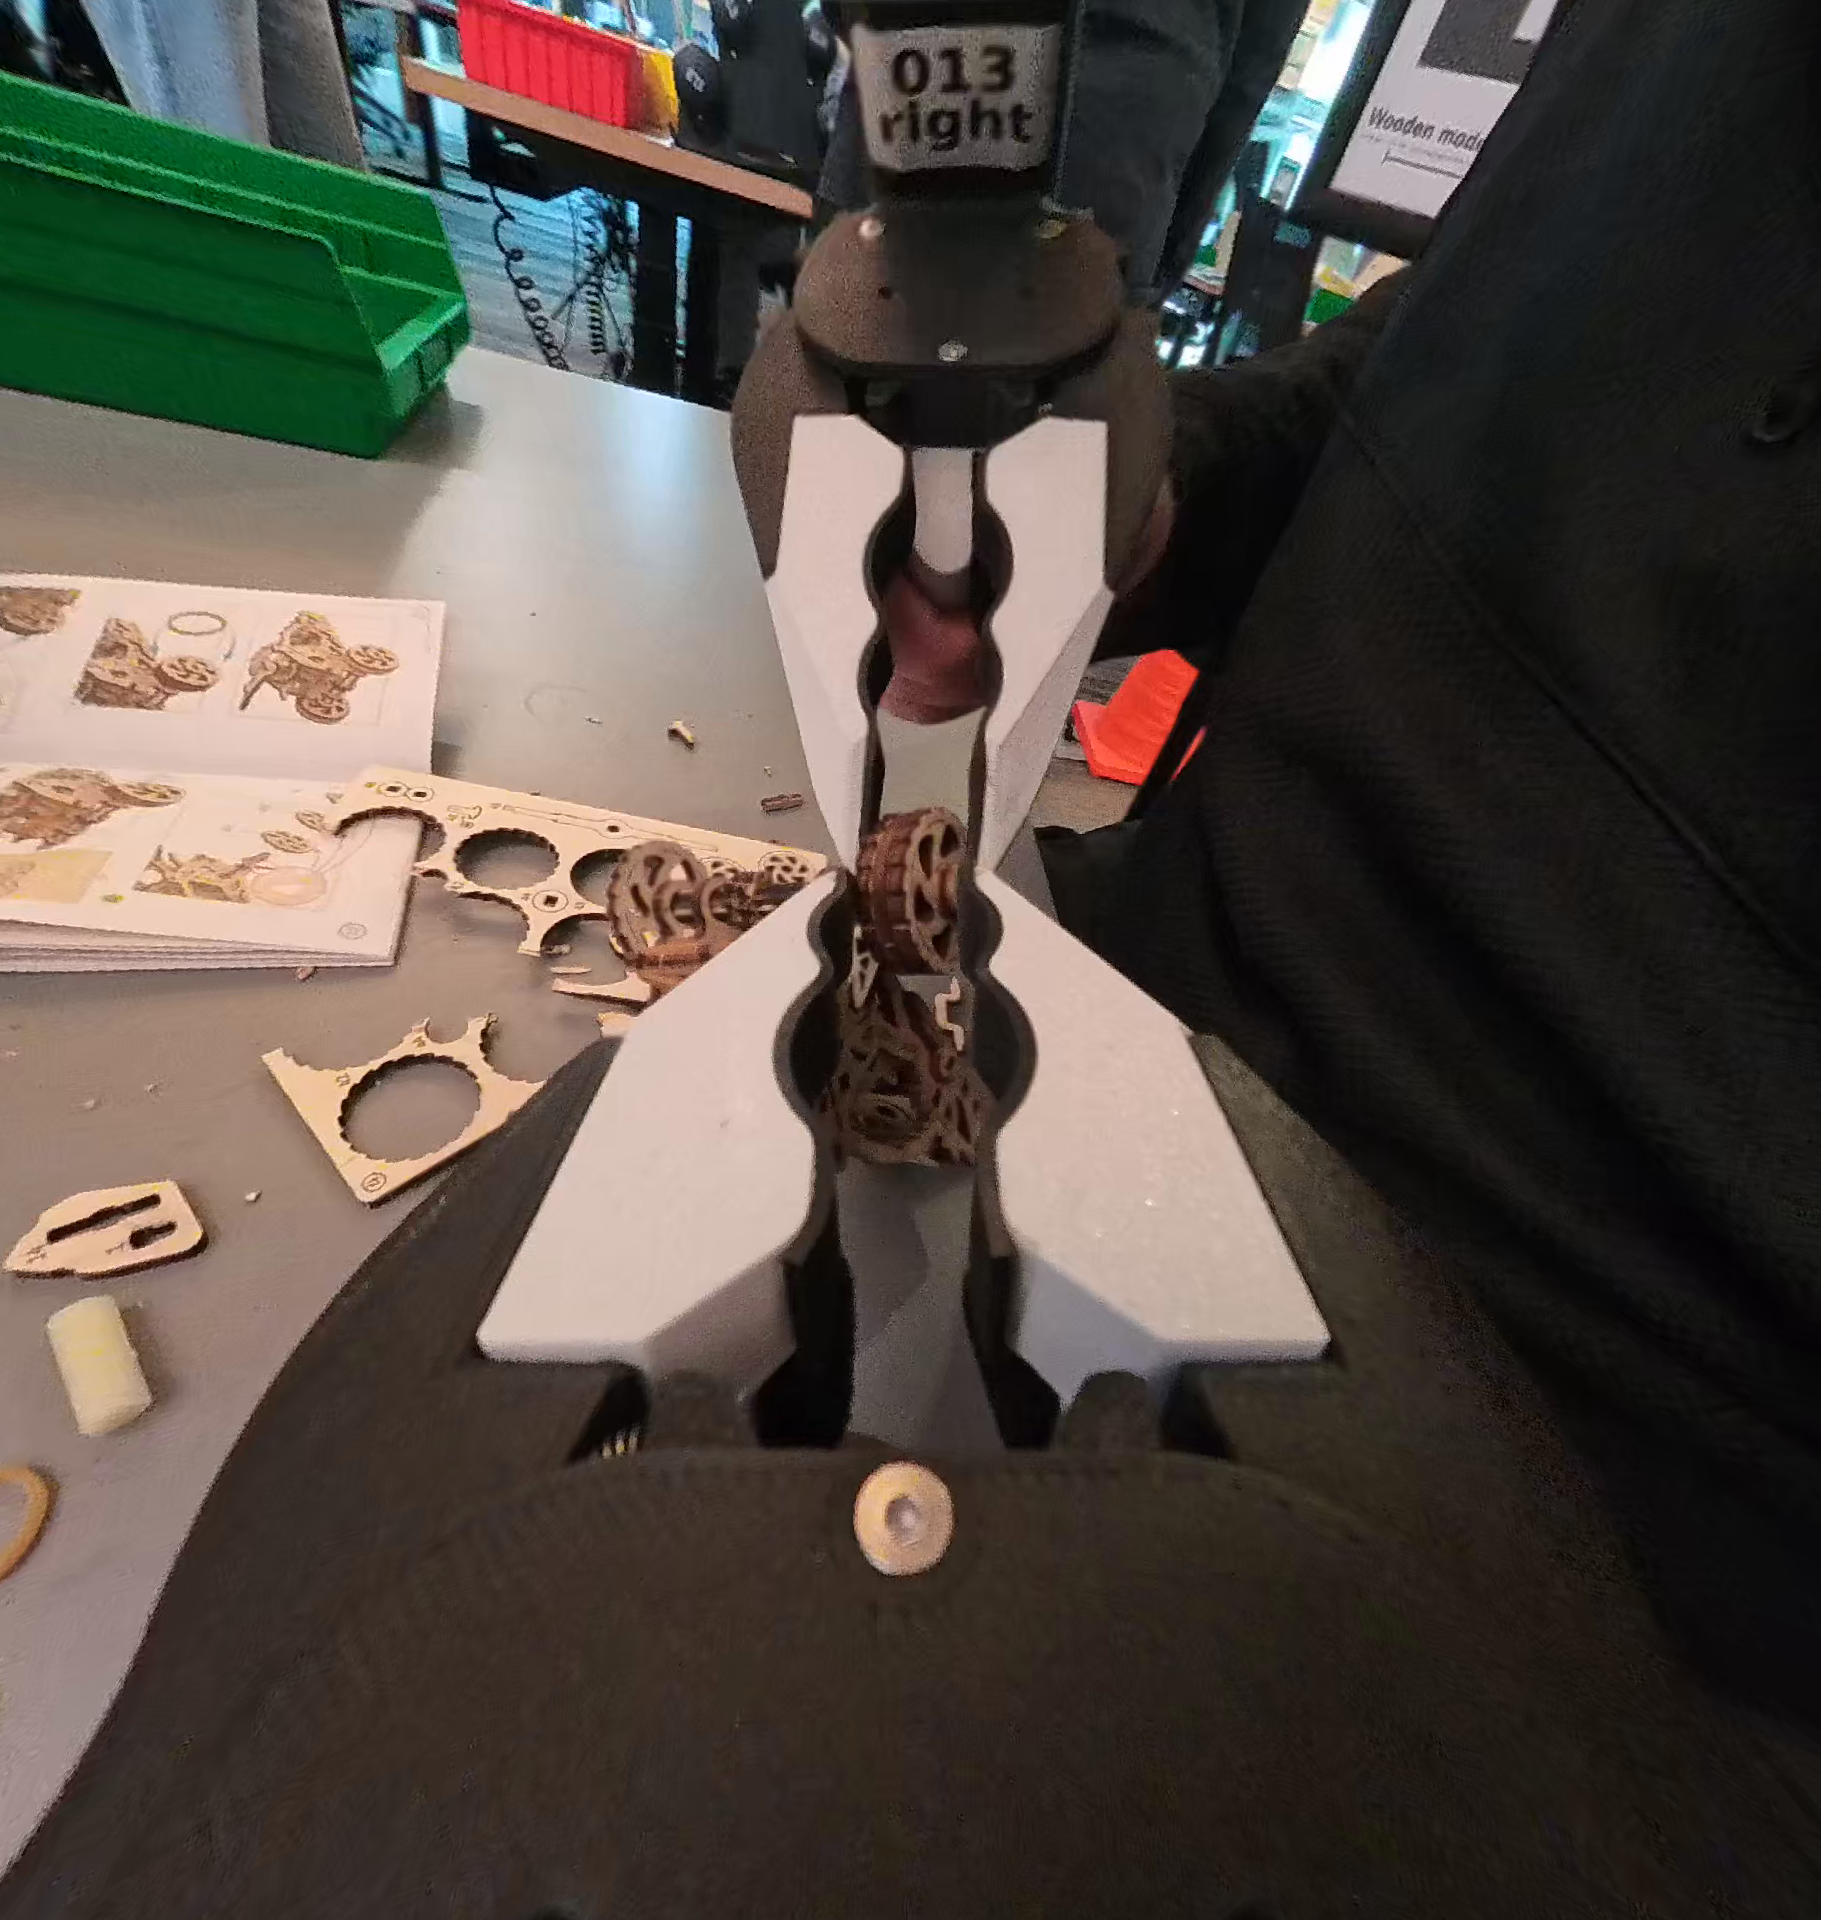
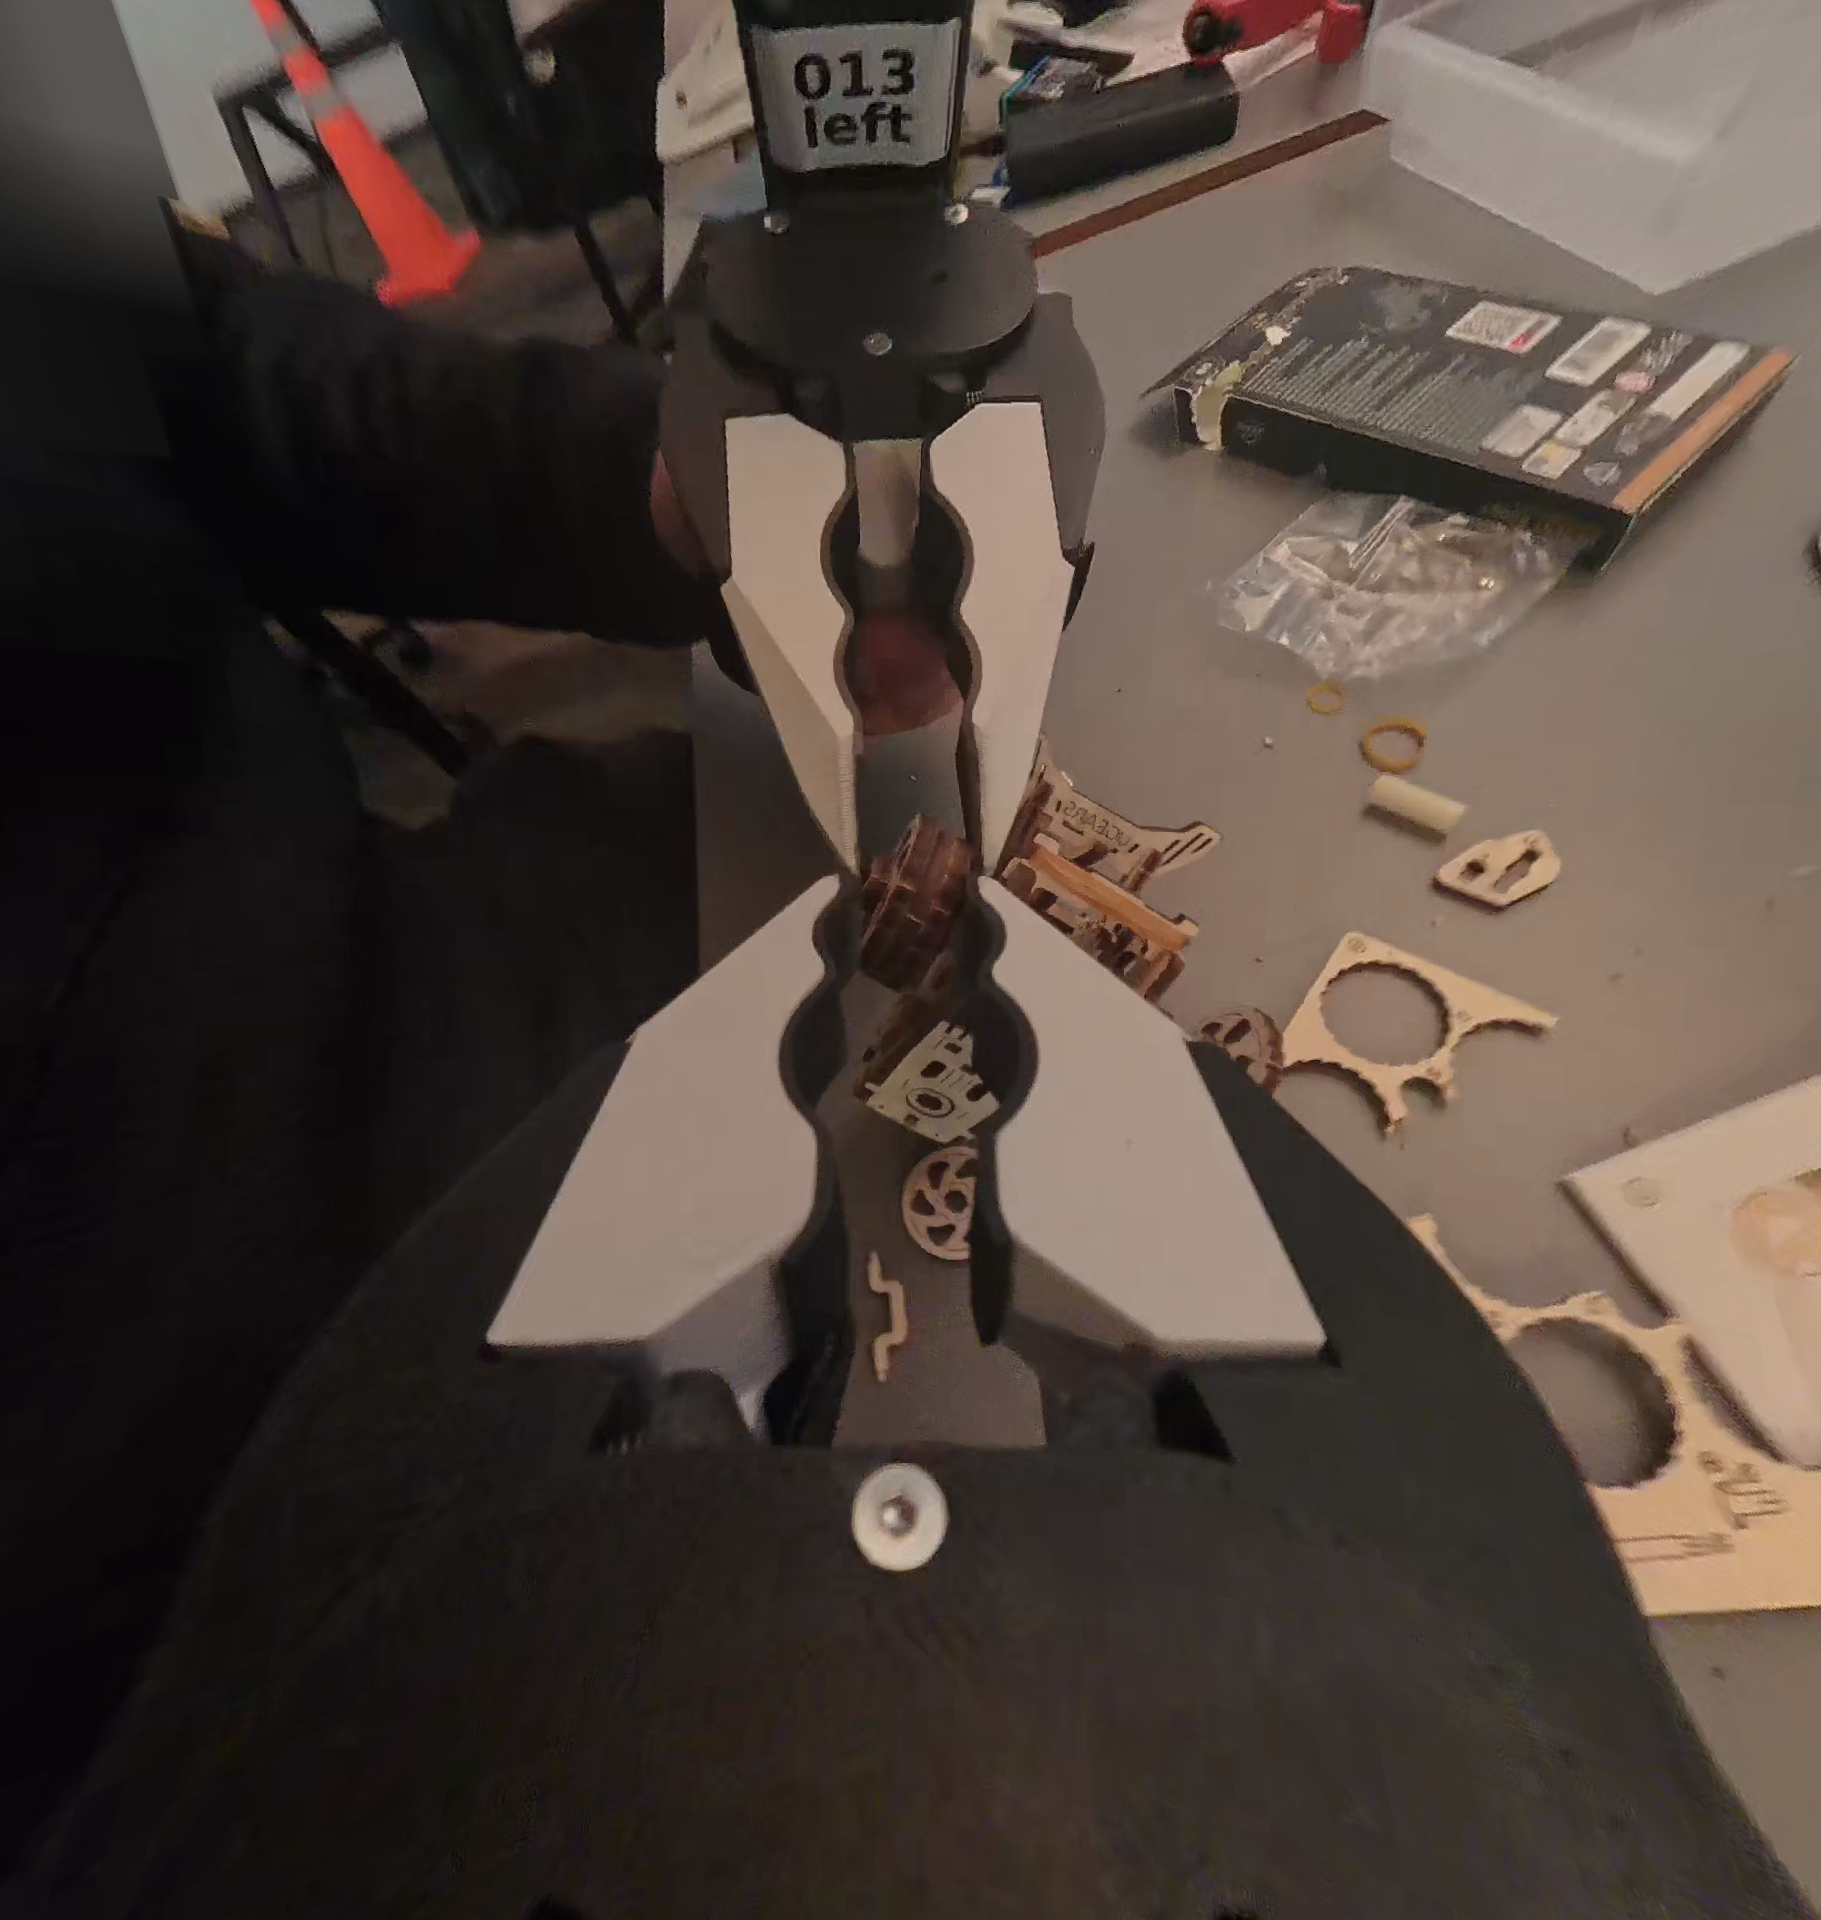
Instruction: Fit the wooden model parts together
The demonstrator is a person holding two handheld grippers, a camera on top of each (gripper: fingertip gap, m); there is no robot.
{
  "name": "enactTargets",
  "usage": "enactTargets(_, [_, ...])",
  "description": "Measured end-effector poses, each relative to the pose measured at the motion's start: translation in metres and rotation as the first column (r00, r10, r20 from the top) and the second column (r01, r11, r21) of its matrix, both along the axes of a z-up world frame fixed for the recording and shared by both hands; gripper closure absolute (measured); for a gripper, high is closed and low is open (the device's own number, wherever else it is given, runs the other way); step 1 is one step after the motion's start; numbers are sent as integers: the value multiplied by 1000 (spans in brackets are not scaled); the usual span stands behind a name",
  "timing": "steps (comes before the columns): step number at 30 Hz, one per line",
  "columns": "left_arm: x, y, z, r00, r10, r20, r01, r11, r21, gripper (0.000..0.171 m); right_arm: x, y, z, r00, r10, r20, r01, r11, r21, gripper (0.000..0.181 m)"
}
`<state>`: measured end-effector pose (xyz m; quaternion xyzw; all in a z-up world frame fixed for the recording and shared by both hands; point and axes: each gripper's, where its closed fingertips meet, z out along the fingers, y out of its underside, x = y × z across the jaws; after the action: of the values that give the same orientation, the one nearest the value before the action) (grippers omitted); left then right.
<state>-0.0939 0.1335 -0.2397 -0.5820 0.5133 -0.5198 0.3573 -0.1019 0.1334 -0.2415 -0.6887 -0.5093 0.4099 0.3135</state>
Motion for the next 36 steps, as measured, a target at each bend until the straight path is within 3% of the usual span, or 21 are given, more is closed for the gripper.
enactTargets(5, [-3, -6, 0, 996, 83, 27, -85, 993, 84, 155, -2, -5, 2, 999, 4, 44, -9, 993, 115, 164])
enactTargets(13, [-1, -27, -2, 991, 131, 1, -127, 963, 238, 155, 6, -16, 5, 999, -48, -14, 49, 998, 45, 154])
enactTargets(21, [6, -39, -6, 988, 149, -31, -133, 944, 303, 155, 11, -30, -4, 998, -62, -16, 62, 998, 9, 152])
enactTargets(27, [8, -35, -5, 979, 201, -26, -187, 947, 261, 155, 19, -29, -8, 995, -95, -10, 95, 995, -1, 138])
enactTargets(31, [12, -37, -5, 977, 208, -38, -193, 949, 251, 155, 19, -30, -7, 995, -93, -20, 94, 996, 10, 151])
enactTargets(36, [14, -35, -4, 975, 220, -40, -205, 951, 233, 155, 20, -30, -7, 995, -92, -25, 92, 996, 10, 152])
